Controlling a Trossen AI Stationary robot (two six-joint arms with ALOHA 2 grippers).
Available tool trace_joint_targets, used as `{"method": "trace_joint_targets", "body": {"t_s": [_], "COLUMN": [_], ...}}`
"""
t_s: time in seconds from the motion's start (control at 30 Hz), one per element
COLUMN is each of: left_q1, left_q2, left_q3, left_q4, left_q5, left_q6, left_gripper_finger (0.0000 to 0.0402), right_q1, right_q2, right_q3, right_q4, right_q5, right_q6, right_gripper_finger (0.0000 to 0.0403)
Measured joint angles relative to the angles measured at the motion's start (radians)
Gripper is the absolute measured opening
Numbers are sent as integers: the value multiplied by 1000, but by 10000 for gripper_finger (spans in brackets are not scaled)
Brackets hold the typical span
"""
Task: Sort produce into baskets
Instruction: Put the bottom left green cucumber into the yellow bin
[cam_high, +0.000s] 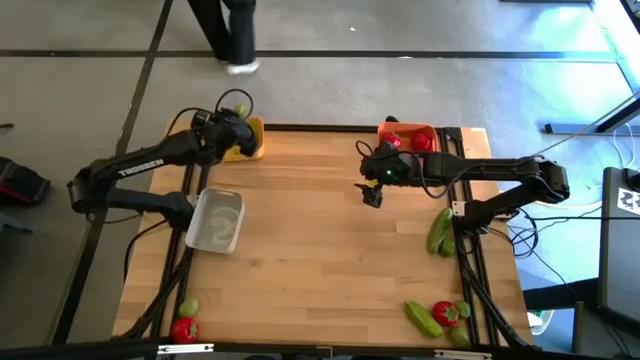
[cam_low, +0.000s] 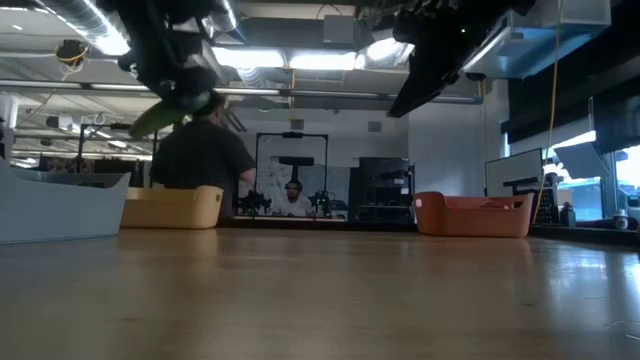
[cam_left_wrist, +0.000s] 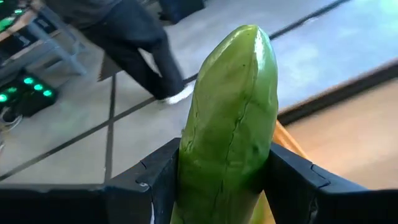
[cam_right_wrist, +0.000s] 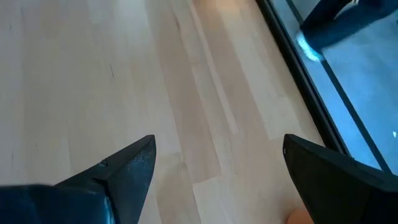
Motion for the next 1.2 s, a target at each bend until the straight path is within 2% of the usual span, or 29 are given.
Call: {"method": "trace_joint_targets", "body": {"t_s": [0.37,0.53,0.67,0.9,1.2], "left_q1": [173,219,237,246,246], "left_q2": [17,45,89,203,309], "left_q3": [-120,-163,-194,-251,-257], "left_q4": [267,290,308,449,459], "left_q5": [61,107,114,134,133], "left_q6": [67,64,17,4,-28], "left_gripper_finger": [194,194,194,194,194], "right_q1": [0,0,0,0,0], "right_q2": [55,55,55,55,55], "right_q3": [0,0,0,0,0], "right_q4": [3,9,8,9,8], "right_q5": [37,39,41,41,41], "right_q6": [-2,-2,-3,-19,-19], "right_gripper_finger": [339,339,339,339,339]}}
